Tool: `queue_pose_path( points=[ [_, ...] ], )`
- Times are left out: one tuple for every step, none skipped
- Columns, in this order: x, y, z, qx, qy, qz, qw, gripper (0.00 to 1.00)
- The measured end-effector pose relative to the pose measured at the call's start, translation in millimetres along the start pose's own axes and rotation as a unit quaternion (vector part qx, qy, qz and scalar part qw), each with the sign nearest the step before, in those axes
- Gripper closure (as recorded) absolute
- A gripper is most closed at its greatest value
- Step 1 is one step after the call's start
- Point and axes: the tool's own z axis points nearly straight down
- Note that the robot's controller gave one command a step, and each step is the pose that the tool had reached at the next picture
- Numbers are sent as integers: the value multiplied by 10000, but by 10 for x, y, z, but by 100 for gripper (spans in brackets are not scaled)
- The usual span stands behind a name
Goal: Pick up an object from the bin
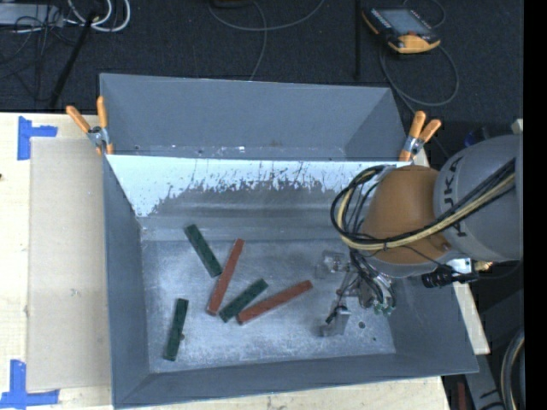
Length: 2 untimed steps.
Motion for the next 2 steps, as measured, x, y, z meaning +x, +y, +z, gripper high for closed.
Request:
queue_pose_path(
  points=[
    [320, 935, 0, -37, 18, -760, 9971, 0],
    [517, 1461, -2, -29, 19, 460, 9989, 0]
  ],
)
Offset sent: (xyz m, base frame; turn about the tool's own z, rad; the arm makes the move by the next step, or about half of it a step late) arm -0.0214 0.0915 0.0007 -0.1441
